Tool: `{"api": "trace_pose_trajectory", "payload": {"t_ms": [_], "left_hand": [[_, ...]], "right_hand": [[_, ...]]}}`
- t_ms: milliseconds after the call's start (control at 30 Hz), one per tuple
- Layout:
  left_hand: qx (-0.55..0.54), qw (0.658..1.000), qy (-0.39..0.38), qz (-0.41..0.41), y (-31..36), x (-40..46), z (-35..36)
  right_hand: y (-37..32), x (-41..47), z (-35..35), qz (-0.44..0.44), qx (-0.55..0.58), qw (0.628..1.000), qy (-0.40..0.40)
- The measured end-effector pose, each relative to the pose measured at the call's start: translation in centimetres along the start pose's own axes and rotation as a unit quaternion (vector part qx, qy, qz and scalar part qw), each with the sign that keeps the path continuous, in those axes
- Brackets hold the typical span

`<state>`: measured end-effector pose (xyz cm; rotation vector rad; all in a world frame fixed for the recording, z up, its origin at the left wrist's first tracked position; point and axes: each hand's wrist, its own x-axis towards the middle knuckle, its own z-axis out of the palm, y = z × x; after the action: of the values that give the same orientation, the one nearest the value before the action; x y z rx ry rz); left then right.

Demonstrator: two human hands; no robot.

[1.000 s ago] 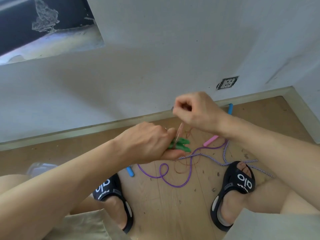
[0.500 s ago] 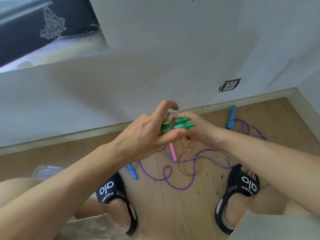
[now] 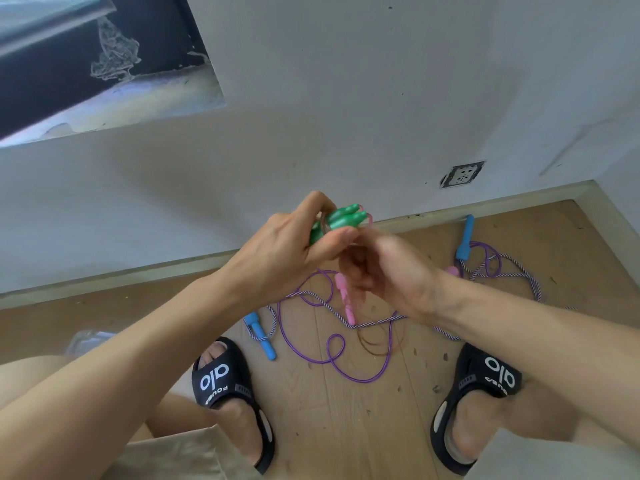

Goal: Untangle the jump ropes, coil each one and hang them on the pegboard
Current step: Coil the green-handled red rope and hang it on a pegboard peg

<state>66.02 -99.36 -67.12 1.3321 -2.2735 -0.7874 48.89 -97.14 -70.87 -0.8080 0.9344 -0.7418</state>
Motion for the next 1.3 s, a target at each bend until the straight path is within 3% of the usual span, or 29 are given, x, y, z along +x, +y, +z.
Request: {"api": "trace_pose_trajectory", "payload": {"t_ms": [133,233,300,533,667,867,1167,1300], "left_hand": [[-0.002,0.997,0.018,-0.072,-1.1,0.9,0.3],[0.012,0.993,-0.001,-0.120,-1.8,1.2,1.2],[0.049,0.992,-0.003,-0.118,-2.5,1.3,1.8],[0.216,0.976,0.033,-0.007,-3.4,1.4,2.2],[0.261,0.965,0.017,0.011,-4.1,1.4,1.4],[0.180,0.981,-0.060,0.044,-3.1,0.7,1.5],[0.266,0.951,-0.137,0.073,-1.6,-0.2,2.9],[0.243,0.959,-0.107,0.096,-0.2,-0.2,3.1]], "right_hand": [[0.3,-0.6,0.9,-0.030,-0.130,0.990,0.048],[0.4,-0.5,0.8,-0.078,-0.326,0.939,0.079],[0.5,-0.5,0.6,-0.090,-0.394,0.910,0.091],[-0.6,-0.3,-0.3,-0.024,-0.306,0.951,0.025],[-1.7,-0.9,-0.6,-0.039,-0.350,0.935,0.052],[-3.9,-0.8,-1.5,-0.138,-0.467,0.868,0.097],[-5.4,-1.1,-1.2,-0.225,-0.498,0.837,0.040],[-5.6,-0.1,-2.0,-0.227,-0.481,0.845,0.057]]}}
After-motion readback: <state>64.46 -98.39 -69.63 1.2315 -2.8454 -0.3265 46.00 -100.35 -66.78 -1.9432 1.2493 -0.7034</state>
